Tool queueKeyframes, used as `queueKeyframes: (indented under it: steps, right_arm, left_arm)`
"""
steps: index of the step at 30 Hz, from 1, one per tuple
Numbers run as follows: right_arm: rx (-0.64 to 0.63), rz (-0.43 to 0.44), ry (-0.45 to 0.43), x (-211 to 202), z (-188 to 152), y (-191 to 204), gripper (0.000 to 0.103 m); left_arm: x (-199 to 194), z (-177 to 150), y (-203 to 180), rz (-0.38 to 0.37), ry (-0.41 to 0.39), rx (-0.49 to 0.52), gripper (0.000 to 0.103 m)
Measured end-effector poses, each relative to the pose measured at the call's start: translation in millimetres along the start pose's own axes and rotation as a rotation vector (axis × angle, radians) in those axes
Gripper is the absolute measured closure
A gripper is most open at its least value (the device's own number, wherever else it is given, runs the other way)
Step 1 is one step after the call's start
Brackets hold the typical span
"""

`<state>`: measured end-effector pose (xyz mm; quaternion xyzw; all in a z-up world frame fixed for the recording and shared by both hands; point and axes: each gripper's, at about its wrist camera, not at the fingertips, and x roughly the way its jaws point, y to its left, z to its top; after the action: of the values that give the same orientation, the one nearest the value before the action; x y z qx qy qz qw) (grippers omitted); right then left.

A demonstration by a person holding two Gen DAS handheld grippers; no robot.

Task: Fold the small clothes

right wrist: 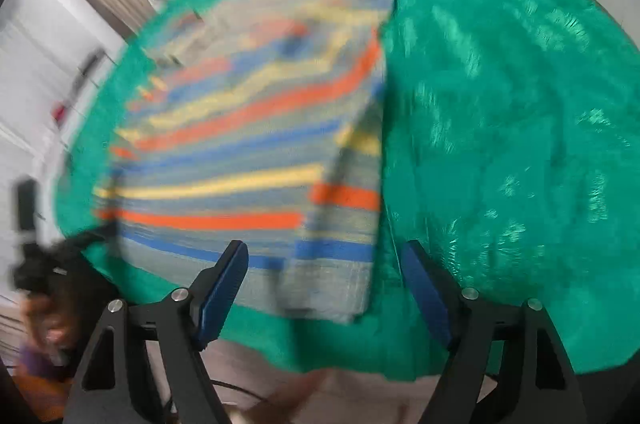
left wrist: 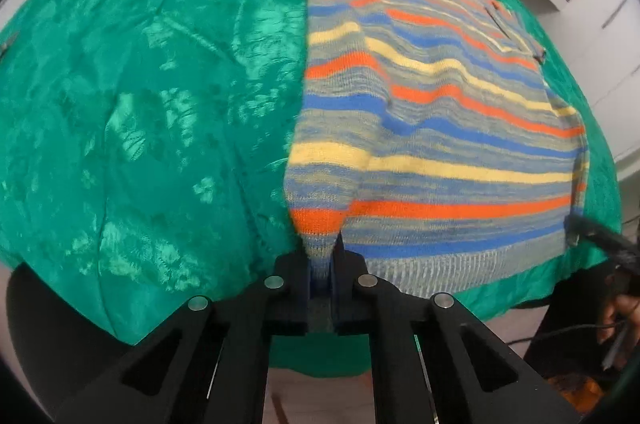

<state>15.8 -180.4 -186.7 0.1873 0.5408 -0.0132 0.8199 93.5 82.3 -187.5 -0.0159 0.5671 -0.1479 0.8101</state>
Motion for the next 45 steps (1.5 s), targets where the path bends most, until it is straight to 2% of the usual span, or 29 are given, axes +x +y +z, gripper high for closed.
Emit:
queueKeyframes:
  steps: [1, 2, 3, 4, 7, 12, 14, 17, 20, 23, 26, 27, 28, 29, 30, 31, 32, 34, 35, 37, 39, 41, 42, 44, 45]
  right_arm:
    - [0.036, 0.013, -0.014, -6, -2, -7, 0.062]
    - [0.073, 0.035, -0.026, -14, -4, -16, 0.069]
    - [0.101, 0.044, -0.037, -23, -7, -24, 0.094]
    - [0.116, 0.043, -0.045, -32, -9, -32, 0.098]
    - [0.177, 0.123, -0.029, -47, -15, -52, 0.098]
    - [0.297, 0.258, 0.015, -51, -26, -67, 0.098]
    - [0.323, 0.282, 0.025, -48, -27, -70, 0.098]
    - [0.308, 0.210, 0.045, -34, -29, -70, 0.099]
    - [0.274, 0.121, 0.074, -10, -30, -69, 0.099]
    - [0.249, 0.081, 0.069, -4, -27, -61, 0.099]
    - [0.200, 0.046, 0.069, -6, -23, -51, 0.099]
    - [0.186, 0.040, 0.078, -7, -22, -48, 0.096]
    - [0.172, 0.033, 0.088, -10, -22, -47, 0.088]
    - [0.147, 0.004, 0.103, -16, -22, -45, 0.084]
    - [0.120, -0.018, 0.109, -23, -21, -45, 0.075]
    - [0.085, -0.052, 0.105, -34, -19, -45, 0.067]
    - [0.051, -0.097, 0.087, -48, -16, -45, 0.063]
    - [-0.033, -0.210, 0.002, -85, 5, -42, 0.052]
    - [-0.063, -0.242, -0.040, -100, 16, -42, 0.050]
    - [-0.142, -0.280, -0.147, -129, 52, -32, 0.039]
    - [-0.248, -0.271, -0.225, -136, 92, -13, 0.027]
    - [-0.362, -0.221, -0.237, -118, 128, 7, 0.026]
    - [-0.432, -0.152, -0.215, -95, 153, 20, 0.026]
    - [-0.487, -0.075, -0.162, -54, 183, 36, 0.026]
    - [-0.515, -0.088, -0.141, -23, 202, 44, 0.028]
  left_arm:
    - [-4, -2, 4, -0.005, -0.004, -0.012, 0.098]
    - [-8, -4, 7, -0.017, -0.006, -0.024, 0.099]
    - [-13, -6, 11, -0.041, -0.007, -0.042, 0.099]
    - [-15, -7, 13, -0.056, -0.005, -0.051, 0.099]
    - [-18, -9, 12, -0.075, 0.004, -0.049, 0.099]
    - [-26, -12, 6, -0.060, 0.004, -0.027, 0.100]
    - [-31, -13, 9, -0.045, 0.001, -0.021, 0.100]
    - [-17, -17, 11, -0.009, 0.034, -0.012, 0.100]
    - [11, -21, 4, 0.065, 0.064, 0.021, 0.099]
    - [18, -21, -4, 0.115, 0.060, 0.036, 0.099]
    - [21, -21, -7, 0.159, 0.061, 0.046, 0.092]
    - [20, -21, -9, 0.165, 0.061, 0.049, 0.085]
    - [17, -22, -9, 0.176, 0.062, 0.051, 0.079]
    - [14, -23, -11, 0.195, 0.062, 0.052, 0.060]
    - [5, -25, -9, 0.218, 0.052, 0.053, 0.046]
    - [-3, -27, -8, 0.232, 0.035, 0.053, 0.043]
    - [-17, -28, -6, 0.245, -0.001, 0.052, 0.041]
    - [-35, -27, -1, 0.258, -0.052, 0.042, 0.036]
    - [-46, -23, 3, 0.270, -0.088, 0.027, 0.031]
    - [-60, -13, 9, 0.282, -0.155, -0.006, 0.029]
    - [-69, -3, 14, 0.294, -0.216, -0.040, 0.028]
    - [-69, 5, 19, 0.306, -0.235, -0.071, 0.028]
    - [-69, 7, 21, 0.303, -0.236, -0.083, 0.028]
    - [-66, 7, 20, 0.299, -0.233, -0.109, 0.028]
    - [-64, 7, 17, 0.298, -0.231, -0.111, 0.028]
